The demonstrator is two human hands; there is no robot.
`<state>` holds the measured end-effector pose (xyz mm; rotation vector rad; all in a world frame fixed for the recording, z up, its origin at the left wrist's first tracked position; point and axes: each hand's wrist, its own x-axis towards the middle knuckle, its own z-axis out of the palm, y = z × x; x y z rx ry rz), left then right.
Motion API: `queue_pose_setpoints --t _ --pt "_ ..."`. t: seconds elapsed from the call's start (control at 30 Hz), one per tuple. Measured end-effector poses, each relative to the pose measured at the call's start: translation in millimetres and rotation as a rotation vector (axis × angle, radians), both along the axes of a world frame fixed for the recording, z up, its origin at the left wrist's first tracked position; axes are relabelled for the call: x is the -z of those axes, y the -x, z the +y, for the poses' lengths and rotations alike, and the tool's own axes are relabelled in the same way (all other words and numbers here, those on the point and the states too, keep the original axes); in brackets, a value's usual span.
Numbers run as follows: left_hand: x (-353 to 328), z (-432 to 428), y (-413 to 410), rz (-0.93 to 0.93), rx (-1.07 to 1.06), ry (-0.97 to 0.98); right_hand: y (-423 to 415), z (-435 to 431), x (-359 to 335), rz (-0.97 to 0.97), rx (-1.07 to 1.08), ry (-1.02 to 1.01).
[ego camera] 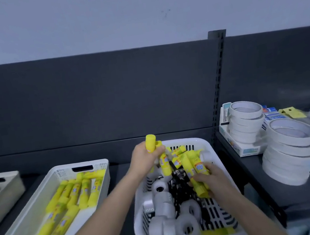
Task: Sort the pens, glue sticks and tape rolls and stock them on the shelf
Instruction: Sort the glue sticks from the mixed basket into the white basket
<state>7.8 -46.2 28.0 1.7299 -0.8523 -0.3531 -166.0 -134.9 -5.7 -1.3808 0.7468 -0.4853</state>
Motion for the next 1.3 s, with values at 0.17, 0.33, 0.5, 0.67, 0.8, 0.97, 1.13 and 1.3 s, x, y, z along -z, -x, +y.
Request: queue_pose_setpoints --t 0.17,0.33,0.5,0.67,0.8,0.97,1.13,1.3 --pt "-15.3 66.8 -17.7 0.158 -0.149 0.082 -37.1 33.3 2.1 -0.031 -0.094 0.027" --pt "-9.8 150.7 -65.2 0.127 -0.355 -0.096 -79.1 86.9 -7.8 -0.062 -0.287 0.058" --pt "7.5 214.4 -109.4 -0.025 -0.383 -0.421 -131.0 138.5 -8.6 0.01 -0.378 0.191" --pt "29.3 237.9 -131.7 0.026 -0.223 -0.589 -179.8 194.3 -5.5 0.312 -0.552 0.511" --pt "53.6 236.9 -140.5 -0.059 -0.205 -0.702 -203.3 224.5 12.9 0.533 -0.557 0.629" --pt "61.0 233.5 -147.6 -0.265 -0.197 -0.611 -205.9 234.4 22.5 0.671 -0.528 0.728" --pt "48.0 227.1 -149.2 -0.353 -0.142 -0.567 -187.4 216.5 7.2 0.529 -0.374 0.979" --pt "42.3 201.4 -127.0 -0.446 -0.052 -0.544 -150.6 176.0 -1.1 0.67 -0.239 1.177"
